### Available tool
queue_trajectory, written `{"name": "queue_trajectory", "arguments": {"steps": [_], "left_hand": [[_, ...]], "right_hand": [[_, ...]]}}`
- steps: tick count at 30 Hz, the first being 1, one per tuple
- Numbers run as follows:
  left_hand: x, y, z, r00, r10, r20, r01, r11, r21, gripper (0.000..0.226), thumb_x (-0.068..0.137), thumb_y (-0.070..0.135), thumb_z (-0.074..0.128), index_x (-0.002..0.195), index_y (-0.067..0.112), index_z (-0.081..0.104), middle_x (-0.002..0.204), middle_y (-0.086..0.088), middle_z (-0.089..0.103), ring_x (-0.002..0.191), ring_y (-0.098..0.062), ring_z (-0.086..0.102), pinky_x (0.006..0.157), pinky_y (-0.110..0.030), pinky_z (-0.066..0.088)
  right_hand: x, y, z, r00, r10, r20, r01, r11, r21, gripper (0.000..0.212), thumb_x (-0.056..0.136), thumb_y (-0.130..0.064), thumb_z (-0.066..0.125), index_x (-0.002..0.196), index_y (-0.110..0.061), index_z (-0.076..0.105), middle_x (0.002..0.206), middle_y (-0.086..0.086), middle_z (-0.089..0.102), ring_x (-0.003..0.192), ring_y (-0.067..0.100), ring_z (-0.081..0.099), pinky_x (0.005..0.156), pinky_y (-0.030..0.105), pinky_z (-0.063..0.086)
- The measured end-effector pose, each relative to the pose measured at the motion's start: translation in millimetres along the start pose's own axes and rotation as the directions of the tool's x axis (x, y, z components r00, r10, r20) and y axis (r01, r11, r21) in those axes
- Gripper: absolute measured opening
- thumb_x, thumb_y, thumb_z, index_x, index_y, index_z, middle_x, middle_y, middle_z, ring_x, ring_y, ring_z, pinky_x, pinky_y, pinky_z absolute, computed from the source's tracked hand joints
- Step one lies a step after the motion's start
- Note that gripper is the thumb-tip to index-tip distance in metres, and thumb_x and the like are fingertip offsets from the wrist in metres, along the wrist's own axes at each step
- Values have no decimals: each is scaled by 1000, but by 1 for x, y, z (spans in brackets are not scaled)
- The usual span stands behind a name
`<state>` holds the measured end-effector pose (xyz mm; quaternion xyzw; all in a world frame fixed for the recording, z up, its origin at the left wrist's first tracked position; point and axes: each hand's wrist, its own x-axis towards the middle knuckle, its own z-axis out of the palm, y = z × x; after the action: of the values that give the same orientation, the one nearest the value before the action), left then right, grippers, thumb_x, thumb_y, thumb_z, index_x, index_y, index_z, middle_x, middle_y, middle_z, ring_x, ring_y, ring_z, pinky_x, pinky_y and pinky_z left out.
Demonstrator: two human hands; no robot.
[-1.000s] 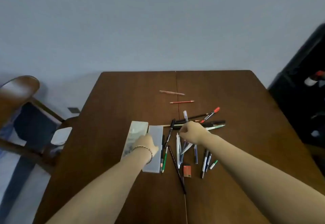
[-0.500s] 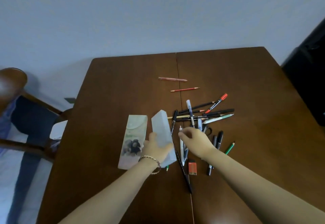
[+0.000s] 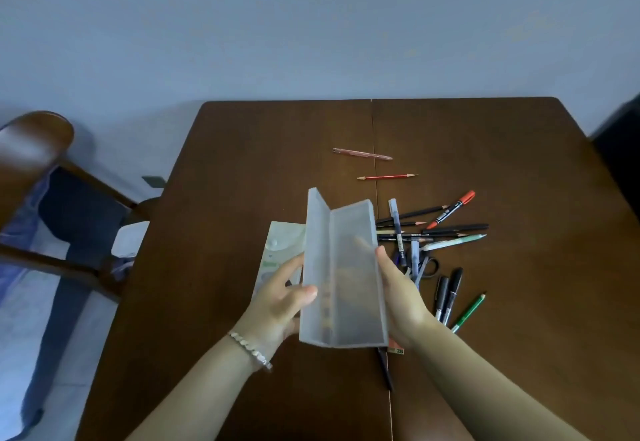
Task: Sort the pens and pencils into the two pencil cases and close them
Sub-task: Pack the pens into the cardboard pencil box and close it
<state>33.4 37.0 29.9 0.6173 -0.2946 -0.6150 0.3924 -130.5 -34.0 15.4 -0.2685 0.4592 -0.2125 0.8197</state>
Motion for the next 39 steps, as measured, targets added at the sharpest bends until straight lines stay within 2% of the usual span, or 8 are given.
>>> {"name": "queue_trajectory", "arguments": {"steps": [4,9,16,20,25,29,34,39], "left_hand": [[7,-27,-4,967,-1,-254,124,875,468,60,80,31,65,134,35,41,134,3,45,113,-12,52,75,-15,52],[26,-43,12,942,16,-336,285,493,822,67,86,45,55,144,30,24,142,-1,39,128,-21,42,90,-24,47],[50,-60,15,900,144,-411,373,233,898,62,89,58,36,140,22,31,137,-8,41,123,-24,45,88,-29,50],[67,-63,-15,786,108,-608,552,320,770,80,83,46,57,144,11,20,144,-13,31,132,-28,33,108,-38,36],[67,-52,-32,674,-62,-736,620,590,517,77,69,43,73,128,6,41,128,-15,43,117,-31,46,93,-44,47],[42,-7,-28,826,110,-553,321,714,622,71,63,35,79,119,8,45,124,-8,42,103,-28,57,82,-37,53],[-12,41,5,939,337,-60,23,114,993,75,57,52,72,117,21,38,115,2,45,90,-15,57,75,-28,54],[-31,37,30,958,271,89,-82,-40,996,65,61,55,67,111,26,38,106,9,50,90,-9,52,79,-25,48]], "right_hand": [[15,12,-5,994,43,-99,-70,957,-283,37,102,-22,31,136,-13,44,105,10,68,95,22,66,81,29,53],[13,23,-13,979,32,-203,-122,885,-449,34,101,-12,36,133,-9,47,100,9,66,94,20,62,73,20,50],[8,25,-32,959,-47,-279,-95,875,-475,25,98,-7,41,117,-7,57,82,2,66,77,14,62,71,22,50],[3,20,-34,957,-107,-271,-54,850,-525,24,98,-8,40,113,-8,58,81,0,65,78,13,62,77,23,50],[-10,18,-31,962,-179,-206,-3,749,-662,27,97,-11,42,119,-11,58,89,-5,63,80,6,59,72,13,47],[-30,-2,-19,878,-466,-111,154,494,-856,37,95,-21,50,132,-24,47,128,-2,51,99,6,54,86,16,48],[-38,-25,-1,826,-554,105,237,172,-956,84,87,-50,53,149,-28,2,149,2,21,134,17,31,103,30,39],[-40,-11,-21,925,-381,20,53,75,-996,75,93,-47,43,149,-19,2,127,11,51,102,23,61,81,31,52]]}}
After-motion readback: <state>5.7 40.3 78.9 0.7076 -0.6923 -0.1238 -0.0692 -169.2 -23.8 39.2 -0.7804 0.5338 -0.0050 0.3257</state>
